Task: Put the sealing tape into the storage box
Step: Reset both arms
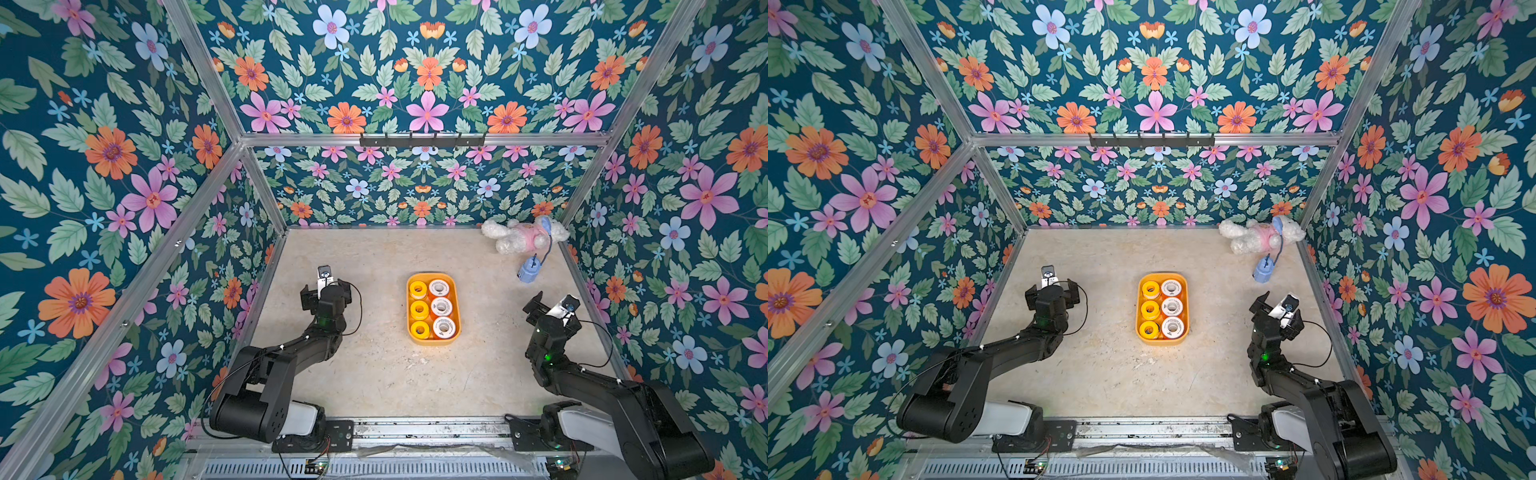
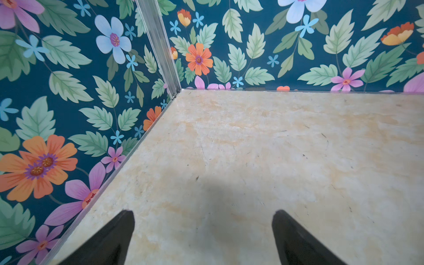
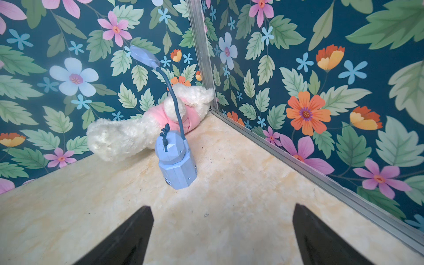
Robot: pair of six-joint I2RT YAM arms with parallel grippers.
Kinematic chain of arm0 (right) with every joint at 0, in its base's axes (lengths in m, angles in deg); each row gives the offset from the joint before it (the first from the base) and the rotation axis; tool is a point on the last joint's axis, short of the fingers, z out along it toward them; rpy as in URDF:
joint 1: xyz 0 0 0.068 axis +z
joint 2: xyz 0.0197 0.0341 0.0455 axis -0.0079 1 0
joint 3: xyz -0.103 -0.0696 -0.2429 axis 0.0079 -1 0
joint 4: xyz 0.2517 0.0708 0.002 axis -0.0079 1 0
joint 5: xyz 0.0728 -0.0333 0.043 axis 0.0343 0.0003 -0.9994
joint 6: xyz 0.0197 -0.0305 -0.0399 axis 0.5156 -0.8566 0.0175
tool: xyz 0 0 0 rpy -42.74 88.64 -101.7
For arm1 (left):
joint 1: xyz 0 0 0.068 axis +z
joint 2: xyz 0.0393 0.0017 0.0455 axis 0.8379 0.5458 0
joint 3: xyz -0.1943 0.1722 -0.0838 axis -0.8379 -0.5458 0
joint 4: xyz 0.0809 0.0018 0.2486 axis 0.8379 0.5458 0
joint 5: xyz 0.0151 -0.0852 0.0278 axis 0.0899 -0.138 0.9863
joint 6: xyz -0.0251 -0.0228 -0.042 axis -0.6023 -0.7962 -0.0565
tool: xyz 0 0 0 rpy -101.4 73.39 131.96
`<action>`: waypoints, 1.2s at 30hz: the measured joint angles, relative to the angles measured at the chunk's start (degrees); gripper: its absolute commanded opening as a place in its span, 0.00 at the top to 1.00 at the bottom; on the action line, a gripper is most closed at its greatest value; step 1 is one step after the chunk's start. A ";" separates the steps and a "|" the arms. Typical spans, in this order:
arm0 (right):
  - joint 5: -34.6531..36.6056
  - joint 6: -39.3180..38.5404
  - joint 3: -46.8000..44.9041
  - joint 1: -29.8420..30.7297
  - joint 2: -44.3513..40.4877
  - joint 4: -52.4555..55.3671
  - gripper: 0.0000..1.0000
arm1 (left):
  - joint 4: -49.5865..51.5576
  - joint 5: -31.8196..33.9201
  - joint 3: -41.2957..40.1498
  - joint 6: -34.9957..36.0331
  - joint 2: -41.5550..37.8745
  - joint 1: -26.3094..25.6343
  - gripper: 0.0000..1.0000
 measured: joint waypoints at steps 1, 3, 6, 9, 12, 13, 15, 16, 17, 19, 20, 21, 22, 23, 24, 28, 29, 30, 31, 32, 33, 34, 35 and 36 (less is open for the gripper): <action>-0.83 -0.35 0.26 -0.13 0.57 -0.50 0.01 | -0.11 -1.42 0.26 0.11 0.17 0.74 0.01; -2.16 -0.90 0.66 -0.44 1.49 -1.31 0.01 | -0.37 -4.17 0.83 0.11 0.26 2.01 0.01; -3.69 -1.86 0.68 -1.53 2.43 -2.67 0.01 | -1.42 -8.85 0.55 -0.04 0.04 3.58 0.01; -5.09 -2.62 0.00 -2.64 2.67 -3.91 0.01 | -4.13 -12.72 -1.60 0.20 -0.83 4.79 0.01; -7.04 -3.23 -0.44 -3.63 2.49 -5.03 0.01 | -4.92 -15.56 -2.16 0.59 -1.20 5.77 0.01; -7.58 -3.41 -0.46 -4.00 2.45 -5.25 0.01 | -5.07 -16.50 -1.99 0.61 -1.18 6.21 0.01; -8.74 -3.41 -0.48 -4.70 2.40 -5.62 0.01 | -5.07 -18.29 -1.33 0.61 -0.90 7.04 0.01; -9.14 -3.41 -0.52 -5.03 2.36 -5.86 0.01 | -5.07 -18.84 -0.96 0.57 -0.72 7.56 0.01; -10.16 -3.41 -0.55 -5.38 2.23 -5.90 0.01 | -5.05 -19.58 -0.68 0.57 -0.66 8.09 0.01; -11.23 -3.43 -0.59 -5.77 2.14 -6.19 0.01 | -5.05 -20.70 -0.57 0.52 -0.66 8.94 0.01; -11.72 -3.63 -0.59 -5.84 2.12 -6.25 0.01 | -4.94 -21.05 -0.61 0.39 -0.70 9.38 0.01; -11.78 -3.69 -0.59 -5.88 2.08 -6.25 0.01 | -4.90 -21.27 -0.76 0.20 -0.83 9.70 0.01; -12.46 -3.72 -0.61 -5.95 2.05 -6.27 0.01 | -4.90 -21.86 -0.98 0.09 -1.03 10.05 0.01; -13.11 -3.78 -0.63 -5.97 2.03 -6.27 0.01 | -4.90 -22.49 -1.31 -0.11 -1.36 10.36 0.01; -13.16 -3.78 -0.63 -5.97 2.01 -6.25 0.01 | -4.90 -22.45 -1.57 -0.31 -1.62 10.51 0.01; -14.73 -3.80 -0.52 -6.05 1.84 -6.21 0.01 | -4.90 -23.10 -2.62 -0.94 -2.58 10.84 0.01; -15.15 -3.80 -0.48 -6.05 1.86 -6.21 0.01 | -4.92 -23.10 -2.78 -0.92 -2.60 10.88 0.01; -15.56 -3.82 -0.39 -6.05 1.95 -6.16 0.01 | -5.03 -23.12 -2.95 -0.87 -2.54 10.93 0.01; -15.78 -3.87 -0.20 -6.08 2.14 -6.19 0.01 | -5.68 -23.06 -3.32 -0.68 -2.21 11.02 0.01; -15.78 -4.09 -0.09 -6.08 2.47 -6.23 0.01 | -6.34 -22.97 -3.69 -0.42 -1.70 11.15 0.01; -15.98 -4.28 0.02 -6.10 2.86 -6.27 0.01 | -6.88 -22.77 -4.11 0.09 -1.09 11.21 0.01; -16.00 -4.48 0.11 -6.19 3.39 -6.36 0.01 | -7.28 -22.69 -4.50 0.52 -0.55 11.32 0.01; -16.09 -5.09 0.09 -6.43 4.00 -6.69 0.01 | -7.93 -22.71 -4.87 0.59 0.11 11.56 0.01; -16.22 -5.35 -0.04 -6.62 4.44 -7.19 0.01 | -8.46 -22.97 -5.07 0.70 0.66 11.78 0.01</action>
